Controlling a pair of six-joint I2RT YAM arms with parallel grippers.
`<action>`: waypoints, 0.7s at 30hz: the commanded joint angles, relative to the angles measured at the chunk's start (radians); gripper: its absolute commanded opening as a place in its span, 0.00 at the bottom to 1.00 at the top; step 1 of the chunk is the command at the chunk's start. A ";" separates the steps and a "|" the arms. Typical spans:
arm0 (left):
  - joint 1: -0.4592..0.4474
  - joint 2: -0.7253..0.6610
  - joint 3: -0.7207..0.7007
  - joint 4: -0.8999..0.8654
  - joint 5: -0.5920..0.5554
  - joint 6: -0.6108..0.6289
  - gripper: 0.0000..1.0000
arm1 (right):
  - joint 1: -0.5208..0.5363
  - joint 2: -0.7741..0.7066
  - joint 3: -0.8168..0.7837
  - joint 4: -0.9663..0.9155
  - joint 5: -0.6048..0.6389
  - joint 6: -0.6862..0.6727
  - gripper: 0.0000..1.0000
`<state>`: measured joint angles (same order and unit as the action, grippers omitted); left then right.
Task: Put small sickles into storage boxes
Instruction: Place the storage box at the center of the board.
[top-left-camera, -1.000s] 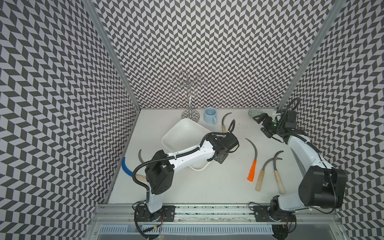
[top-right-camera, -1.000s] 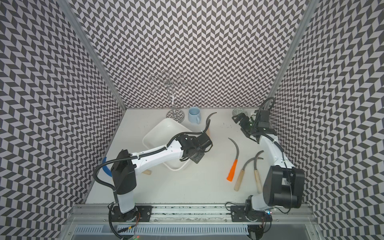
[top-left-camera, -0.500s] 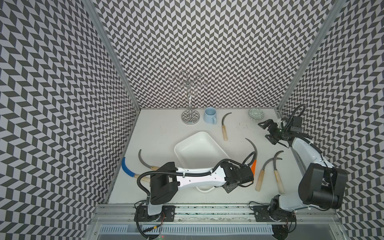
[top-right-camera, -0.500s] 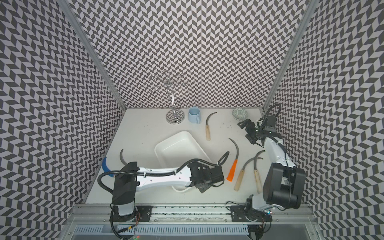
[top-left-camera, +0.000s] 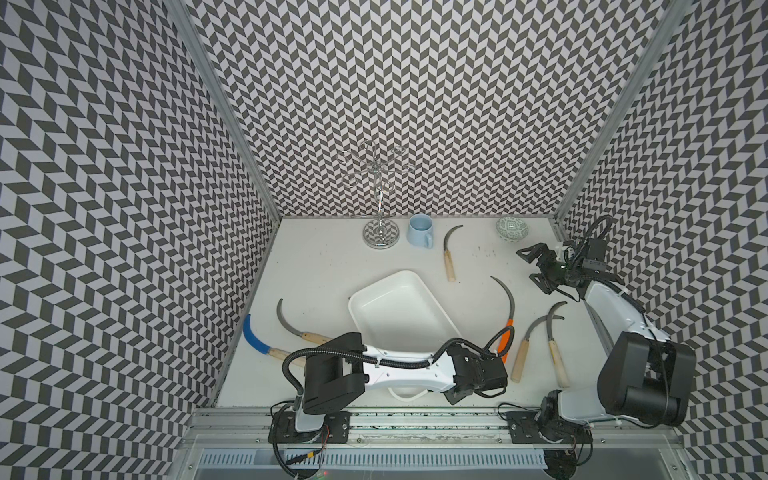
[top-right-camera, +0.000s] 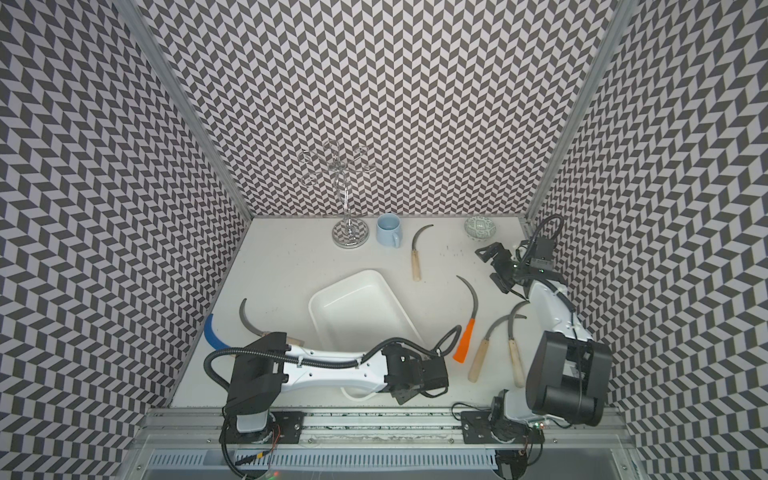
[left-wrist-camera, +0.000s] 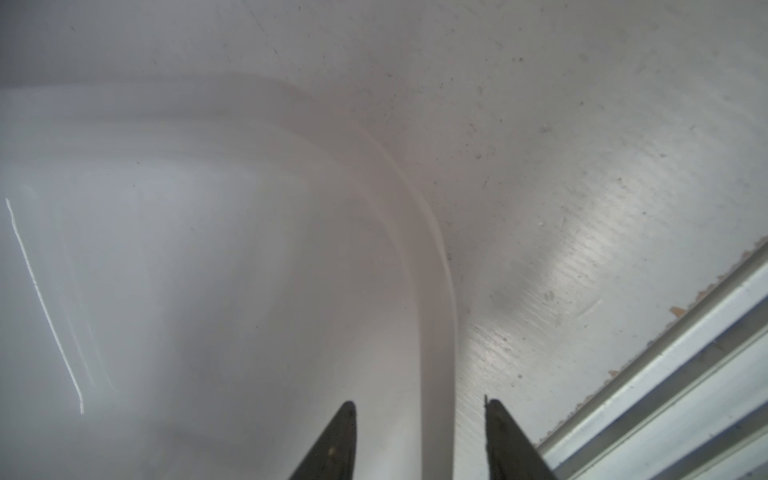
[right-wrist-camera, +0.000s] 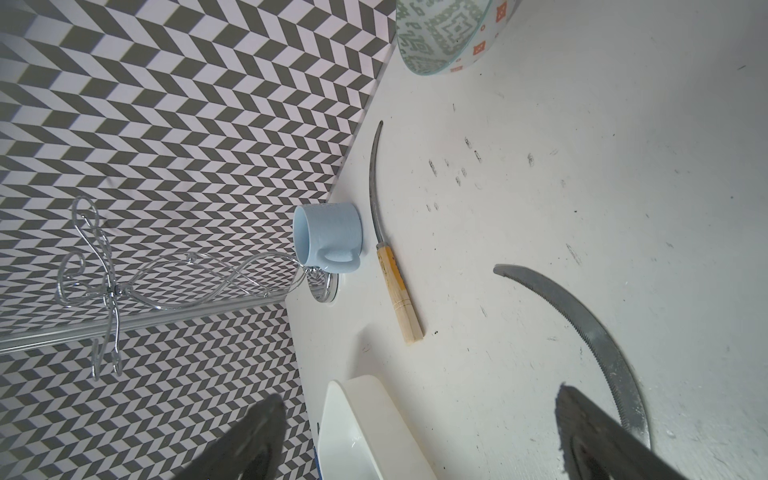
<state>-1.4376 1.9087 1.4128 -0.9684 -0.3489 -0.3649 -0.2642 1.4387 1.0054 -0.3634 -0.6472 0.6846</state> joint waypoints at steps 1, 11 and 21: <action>0.003 -0.040 0.004 0.021 -0.047 -0.017 0.86 | -0.004 -0.033 -0.008 0.028 -0.004 -0.003 1.00; 0.201 -0.256 0.223 0.070 0.017 -0.118 0.99 | -0.004 -0.020 0.023 -0.025 0.042 -0.006 1.00; 0.804 -0.787 -0.078 0.381 0.386 -0.257 1.00 | -0.002 -0.023 0.036 -0.032 -0.015 -0.028 1.00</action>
<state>-0.7315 1.1656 1.4029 -0.6266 -0.1295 -0.5678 -0.2649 1.4292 1.0107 -0.4088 -0.6445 0.6697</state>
